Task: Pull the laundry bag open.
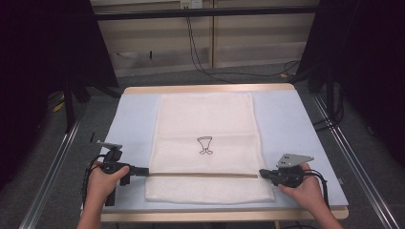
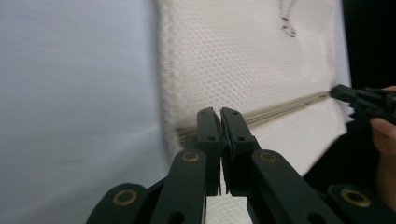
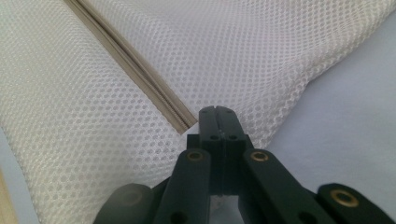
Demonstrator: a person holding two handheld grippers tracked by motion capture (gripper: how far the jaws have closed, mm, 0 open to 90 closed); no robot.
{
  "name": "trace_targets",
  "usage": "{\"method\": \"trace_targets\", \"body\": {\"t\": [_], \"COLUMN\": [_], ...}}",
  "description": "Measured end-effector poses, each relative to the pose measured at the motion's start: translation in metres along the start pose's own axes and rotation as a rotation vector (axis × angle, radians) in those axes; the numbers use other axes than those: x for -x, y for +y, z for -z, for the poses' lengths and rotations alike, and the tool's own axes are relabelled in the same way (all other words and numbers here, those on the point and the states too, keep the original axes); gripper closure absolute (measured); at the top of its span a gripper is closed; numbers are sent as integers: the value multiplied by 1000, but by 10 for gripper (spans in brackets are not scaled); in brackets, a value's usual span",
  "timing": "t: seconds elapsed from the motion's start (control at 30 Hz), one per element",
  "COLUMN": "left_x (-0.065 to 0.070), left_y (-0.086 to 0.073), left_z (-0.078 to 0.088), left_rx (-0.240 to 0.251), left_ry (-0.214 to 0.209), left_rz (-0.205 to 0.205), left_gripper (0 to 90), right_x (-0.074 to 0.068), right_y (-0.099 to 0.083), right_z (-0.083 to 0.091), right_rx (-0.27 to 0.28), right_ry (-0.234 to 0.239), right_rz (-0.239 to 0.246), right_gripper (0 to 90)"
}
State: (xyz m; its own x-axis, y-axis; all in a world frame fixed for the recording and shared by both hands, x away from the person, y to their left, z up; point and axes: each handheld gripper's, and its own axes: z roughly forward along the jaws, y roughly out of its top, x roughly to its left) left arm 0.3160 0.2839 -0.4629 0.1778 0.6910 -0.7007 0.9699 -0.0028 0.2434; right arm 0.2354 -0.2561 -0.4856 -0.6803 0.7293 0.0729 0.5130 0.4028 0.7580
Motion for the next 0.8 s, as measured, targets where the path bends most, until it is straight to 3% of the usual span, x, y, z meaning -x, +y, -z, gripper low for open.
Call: {"method": "trace_targets", "body": {"t": [0.03, 0.1, 0.17, 0.3, 0.33, 0.4, 0.43, 0.47, 0.5, 0.53, 0.57, 0.6, 0.67, 0.73, 0.8], "left_x": [-2, -7, -11, -6, -4, -1, 1, 4, 6, 8, 8, 9, 9, 7, 3], "left_y": [0, -1, -2, -1, -1, -2, -1, 0, 0, 1, 2, 3, 5, 5, 6], "left_z": [1, 3, 4, 6, 7, 10, 13, 14, 15, 15, 15, 15, 12, 9, 7], "left_rx": [4, -5, 0, -6, 3, 71, 68, 92, 127, 169, 211, 251, 319, 380, 380], "left_ry": [-8, 32, 1, 18, 29, 3, 4, 10, 19, 19, 39, 89, 169, 220, 280], "left_rz": [6, 9, 18, -1, -7, -22, -28, -24, -32, -35, -93, -137, -188, -231, -269], "left_gripper": [873, 873, 872, 863, 831, 664, 713, 703, 682, 620, 556, 532, 455, 349, 320], "right_x": [0, 0, 0, 1, 1, 1, 1, 3, 6, 8, 11, 14, 18, 24, 29], "right_y": [0, 0, 0, 0, 0, 1, 2, 3, 4, 5, 5, 5, 5, 3, 1], "right_z": [0, 0, 0, 0, 1, 3, 5, 9, 13, 15, 18, 20, 22, 22, 20], "right_rx": [0, 0, 0, 4, 1, 6, 20, 52, 94, 130, 148, 155, 161, 149, 113], "right_ry": [0, 1, 2, 2, 1, 2, 5, 3, -13, -59, -101, -124, -157, -190, -204], "right_rz": [0, 0, 0, 3, 0, 12, 11, 8, -3, -13, -19, -34, -71, -88, -90], "right_gripper": [900, 900, 900, 900, 900, 900, 900, 868, 729, 629, 595, 576, 453, 388, 336]}}
